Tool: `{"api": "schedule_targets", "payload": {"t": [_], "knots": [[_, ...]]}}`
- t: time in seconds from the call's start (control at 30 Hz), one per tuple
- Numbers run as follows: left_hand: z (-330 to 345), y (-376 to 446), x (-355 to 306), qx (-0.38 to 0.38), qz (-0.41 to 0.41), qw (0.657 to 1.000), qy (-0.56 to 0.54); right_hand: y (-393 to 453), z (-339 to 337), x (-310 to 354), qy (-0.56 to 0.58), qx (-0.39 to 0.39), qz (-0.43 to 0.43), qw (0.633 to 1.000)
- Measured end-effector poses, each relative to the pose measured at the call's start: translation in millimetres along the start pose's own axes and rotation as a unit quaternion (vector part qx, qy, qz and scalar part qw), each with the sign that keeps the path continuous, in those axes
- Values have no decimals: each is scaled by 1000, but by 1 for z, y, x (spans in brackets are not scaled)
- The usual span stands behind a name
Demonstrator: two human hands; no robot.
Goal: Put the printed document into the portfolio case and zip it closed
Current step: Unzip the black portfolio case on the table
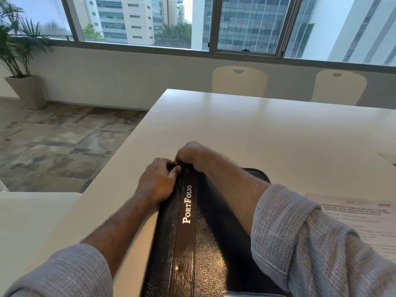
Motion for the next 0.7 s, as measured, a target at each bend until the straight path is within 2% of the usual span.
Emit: {"api": "schedule_targets", "payload": {"t": [0.2,0.33,0.47,0.7], "knots": [[-1,-1,0,1,-2,1000,-4,-1,3,4,-6,24,6,1000],[-2,-1,0,-4,1,1000,-8,6,4,-8,-28,-11,-20,999],[-2,-1,1,-3,3,1000,-7,12,-13,-30,-71,-86,-18,994],[0,1,5,-7,-1,1000,-8,15,-48,-68,-72,-106,14,992]]}}
Point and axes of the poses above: each hand's wrist, its own y-axis towards the middle knuckle, its own z-axis out of the palm, x = y × z, the point moved 2 cm from there along y, towards the middle knuckle, and after that the axes turned 14 degrees about -x, right-handed, at the moved point
